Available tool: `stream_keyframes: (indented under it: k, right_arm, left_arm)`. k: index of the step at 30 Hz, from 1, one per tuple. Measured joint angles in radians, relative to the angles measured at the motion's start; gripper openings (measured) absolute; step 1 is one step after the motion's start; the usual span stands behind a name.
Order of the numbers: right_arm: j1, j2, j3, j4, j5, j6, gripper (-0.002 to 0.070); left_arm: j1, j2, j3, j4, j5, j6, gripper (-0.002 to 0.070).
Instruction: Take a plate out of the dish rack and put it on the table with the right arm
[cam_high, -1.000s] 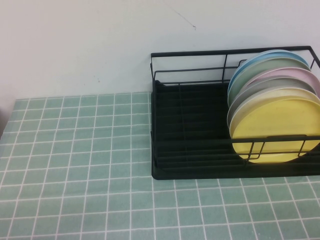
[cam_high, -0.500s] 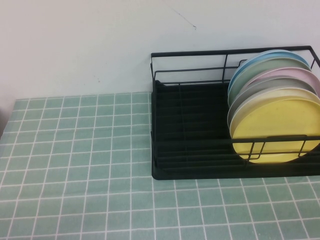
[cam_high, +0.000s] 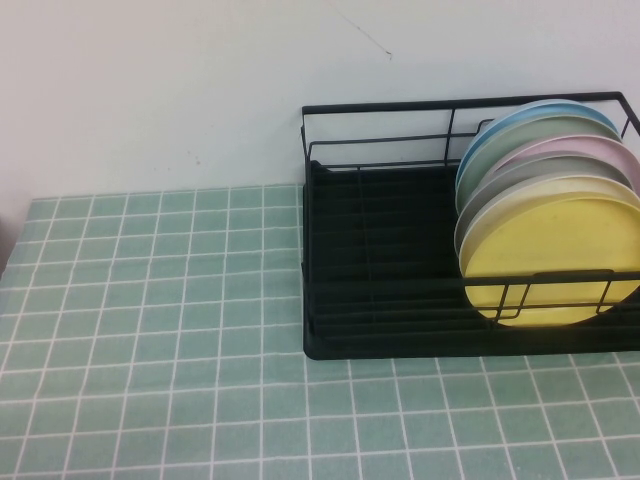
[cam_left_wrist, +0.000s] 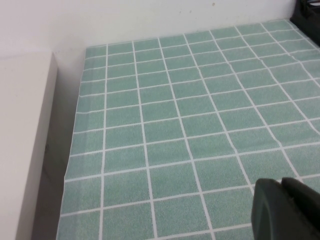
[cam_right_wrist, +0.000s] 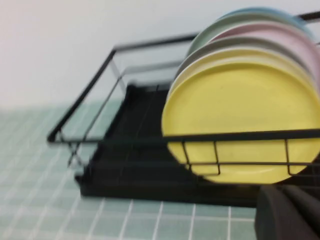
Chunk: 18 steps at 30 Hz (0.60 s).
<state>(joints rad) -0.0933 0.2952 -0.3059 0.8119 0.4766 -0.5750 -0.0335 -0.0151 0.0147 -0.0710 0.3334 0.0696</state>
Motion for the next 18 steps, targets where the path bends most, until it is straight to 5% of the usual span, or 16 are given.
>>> stream_keyframes:
  k: [13,18]
  right_arm:
    - [0.0,0.553,-0.342,0.0,0.096,-0.608,0.0002]
    - [0.0,0.712,-0.432,0.04,0.12,-0.816,0.0112]
  left_arm:
    - [0.0,0.0,0.0,0.0,0.0,0.0,-0.0003]
    - [0.0,0.0,0.0,0.0,0.0,0.0,-0.0003]
